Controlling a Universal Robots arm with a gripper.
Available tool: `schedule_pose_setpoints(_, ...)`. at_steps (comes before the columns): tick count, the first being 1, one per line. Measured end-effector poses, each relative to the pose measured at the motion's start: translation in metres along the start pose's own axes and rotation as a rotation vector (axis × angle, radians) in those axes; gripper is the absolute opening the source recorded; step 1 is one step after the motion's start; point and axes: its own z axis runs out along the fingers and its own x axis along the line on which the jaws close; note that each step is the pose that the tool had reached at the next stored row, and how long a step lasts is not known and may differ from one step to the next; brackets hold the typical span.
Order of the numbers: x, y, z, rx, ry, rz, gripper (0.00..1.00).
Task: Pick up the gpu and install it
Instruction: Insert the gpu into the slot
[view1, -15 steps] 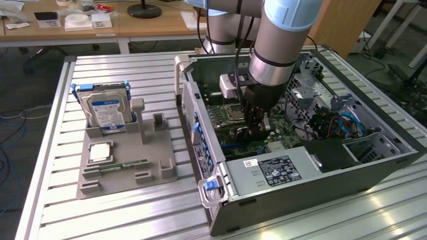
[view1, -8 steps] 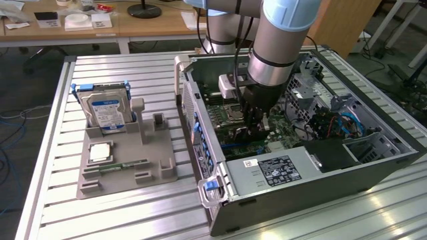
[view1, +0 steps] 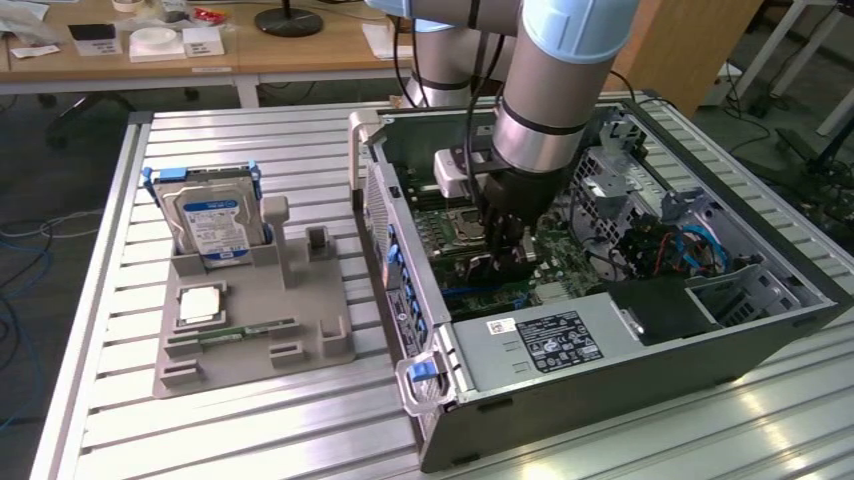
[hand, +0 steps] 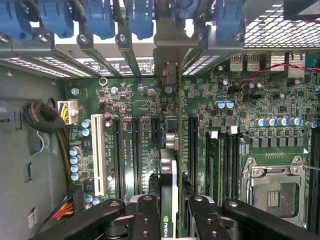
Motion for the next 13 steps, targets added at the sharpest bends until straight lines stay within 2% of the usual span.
schedule_pose_setpoints(7,-0.0017,0.0007,0.0012,0.0001,-0.0001,0.000,0.27)
schedule_pose_setpoints(13,-0.0020,0.0021,0.0060,0.0001,-0.0001,0.000,0.27)
